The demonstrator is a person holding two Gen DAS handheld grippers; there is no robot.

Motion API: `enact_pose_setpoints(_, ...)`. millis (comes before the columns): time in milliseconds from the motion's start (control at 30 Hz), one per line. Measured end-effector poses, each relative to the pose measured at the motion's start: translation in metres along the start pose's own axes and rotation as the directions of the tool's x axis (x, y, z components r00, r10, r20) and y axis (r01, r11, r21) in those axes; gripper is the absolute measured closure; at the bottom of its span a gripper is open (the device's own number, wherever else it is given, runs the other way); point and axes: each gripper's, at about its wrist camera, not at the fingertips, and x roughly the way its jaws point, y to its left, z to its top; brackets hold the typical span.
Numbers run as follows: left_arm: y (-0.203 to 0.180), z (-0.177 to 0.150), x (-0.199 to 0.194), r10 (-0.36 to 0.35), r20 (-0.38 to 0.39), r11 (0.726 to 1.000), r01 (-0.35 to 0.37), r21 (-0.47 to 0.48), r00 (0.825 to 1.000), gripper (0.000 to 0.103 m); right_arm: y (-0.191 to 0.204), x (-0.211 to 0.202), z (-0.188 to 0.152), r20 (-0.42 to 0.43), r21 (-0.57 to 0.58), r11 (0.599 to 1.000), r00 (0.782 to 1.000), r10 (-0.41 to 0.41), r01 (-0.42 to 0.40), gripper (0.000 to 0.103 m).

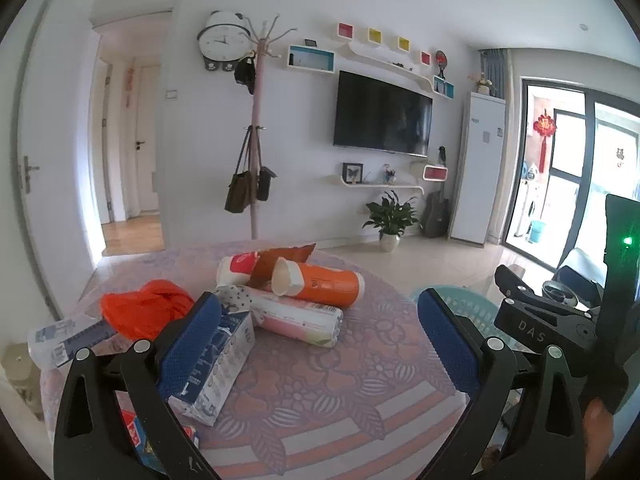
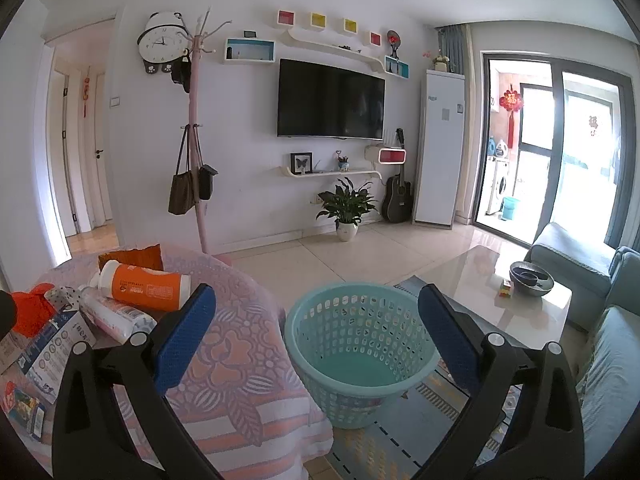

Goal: Collect trash

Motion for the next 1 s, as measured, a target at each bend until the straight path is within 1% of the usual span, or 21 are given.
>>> enact_pose_setpoints(400, -0.002, 0.003, 0.0, -0.01, 0.013, 1.0, 0.01, 0.009, 1.0, 0.008, -0.004, 0.001, 0.005, -0.004, 0.008, 1.0, 1.0, -0.001, 0.001, 0.007)
enact_pose_setpoints(667, -0.006, 0.003, 0.003, -0.009, 0.012, 1.0, 0.009, -0.01, 1.0, 0.008, -0.006, -0.002, 0.006, 0.001, 0.008, 1.0, 1.0, -0.008, 0.008, 0.007)
enact_pose_setpoints(700, 0.0, 0.002, 0.002, -0.014, 0.011, 1.0, 0.014, -0.014, 1.0, 0.008, -0.006, -0.002, 0.005, 0.002, 0.008, 1.0, 1.0, -0.01, 0.01, 0.007)
enact_pose_setpoints(833, -0.002, 0.002, 0.003, -0.012, 0.006, 1.0, 0.012, -0.018, 1.0, 0.008, -0.006, -0.003, 0.004, 0.001, 0.005, 1.0, 1.0, -0.014, 0.014, 0.007)
enact_pose_setpoints(867, 0.005, -0.002, 0.003, -0.013, 0.004, 1.0, 0.013, -0.02, 1.0, 0.008, -0.005, -0.002, 0.004, -0.001, 0.005, 1.0, 1.0, -0.012, 0.012, 0.007)
enact_pose_setpoints(1000, 0.006, -0.004, 0.003, -0.012, 0.0, 1.0, 0.012, -0.022, 1.0, 0.008, -0.005, -0.002, 0.002, -0.006, 0.0, 1.0, 1.0, -0.011, 0.011, 0.007)
